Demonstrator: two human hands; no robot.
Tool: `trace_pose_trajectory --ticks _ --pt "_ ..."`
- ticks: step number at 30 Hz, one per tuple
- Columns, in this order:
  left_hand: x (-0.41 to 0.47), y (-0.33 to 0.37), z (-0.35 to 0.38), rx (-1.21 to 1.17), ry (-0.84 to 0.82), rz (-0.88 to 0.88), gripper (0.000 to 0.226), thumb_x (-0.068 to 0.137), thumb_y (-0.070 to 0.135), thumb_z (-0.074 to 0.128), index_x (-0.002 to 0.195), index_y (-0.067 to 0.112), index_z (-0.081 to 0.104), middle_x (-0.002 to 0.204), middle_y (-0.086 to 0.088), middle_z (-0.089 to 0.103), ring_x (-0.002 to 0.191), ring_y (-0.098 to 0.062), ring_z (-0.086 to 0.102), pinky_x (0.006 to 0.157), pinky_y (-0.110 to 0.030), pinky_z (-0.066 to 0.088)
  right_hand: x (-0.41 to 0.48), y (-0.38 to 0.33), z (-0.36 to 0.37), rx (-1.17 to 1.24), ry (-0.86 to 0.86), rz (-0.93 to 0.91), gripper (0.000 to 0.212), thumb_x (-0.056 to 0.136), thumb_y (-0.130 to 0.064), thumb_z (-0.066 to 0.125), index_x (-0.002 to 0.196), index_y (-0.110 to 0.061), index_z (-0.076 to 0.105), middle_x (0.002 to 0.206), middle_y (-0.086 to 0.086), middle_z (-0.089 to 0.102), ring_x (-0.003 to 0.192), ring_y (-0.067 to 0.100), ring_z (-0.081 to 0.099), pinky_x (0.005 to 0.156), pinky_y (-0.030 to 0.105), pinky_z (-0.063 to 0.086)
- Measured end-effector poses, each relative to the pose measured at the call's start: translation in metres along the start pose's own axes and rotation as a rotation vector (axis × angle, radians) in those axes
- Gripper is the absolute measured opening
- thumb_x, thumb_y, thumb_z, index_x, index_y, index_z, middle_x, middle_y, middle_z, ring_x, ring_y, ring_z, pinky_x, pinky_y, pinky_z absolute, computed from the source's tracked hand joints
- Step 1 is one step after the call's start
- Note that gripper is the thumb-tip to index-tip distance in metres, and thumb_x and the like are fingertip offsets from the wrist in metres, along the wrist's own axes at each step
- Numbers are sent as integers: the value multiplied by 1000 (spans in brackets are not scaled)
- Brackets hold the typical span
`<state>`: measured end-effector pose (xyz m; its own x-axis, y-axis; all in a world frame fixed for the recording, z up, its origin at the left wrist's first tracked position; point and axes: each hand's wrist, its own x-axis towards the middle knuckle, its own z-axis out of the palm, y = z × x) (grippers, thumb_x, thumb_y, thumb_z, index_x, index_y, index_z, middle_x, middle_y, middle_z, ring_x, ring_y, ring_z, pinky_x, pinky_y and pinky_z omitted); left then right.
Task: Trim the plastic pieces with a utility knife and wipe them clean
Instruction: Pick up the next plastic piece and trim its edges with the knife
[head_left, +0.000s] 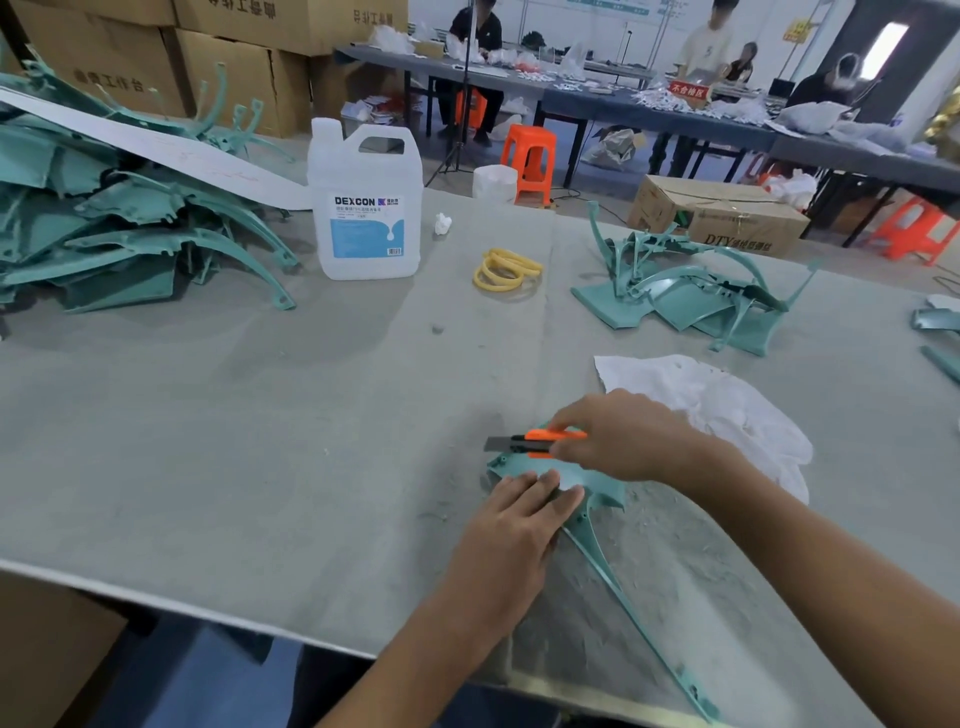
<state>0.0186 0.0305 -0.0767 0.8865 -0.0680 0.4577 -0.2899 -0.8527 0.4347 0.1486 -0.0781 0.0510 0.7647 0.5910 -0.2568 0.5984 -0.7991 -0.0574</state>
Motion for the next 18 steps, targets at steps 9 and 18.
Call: trace_pose_trajectory --ticks 9,18 --pt "-1 -2 0 7 -2 5 50 93 7 63 141 19 58 142 -7 59 131 -30 55 112 -41 43 18 38 2 -171 95 244 21 97 -37 55 103 -28 73 89 0 68 85 22 65 63 28 45" --pt "0 -2 1 8 21 9 47 93 12 64 139 20 60 142 -5 60 131 -27 55 110 -40 45 2 21 13 -32 73 25 21 96 -49 55 107 -41 70 90 -10 70 80 14 64 64 28 47"
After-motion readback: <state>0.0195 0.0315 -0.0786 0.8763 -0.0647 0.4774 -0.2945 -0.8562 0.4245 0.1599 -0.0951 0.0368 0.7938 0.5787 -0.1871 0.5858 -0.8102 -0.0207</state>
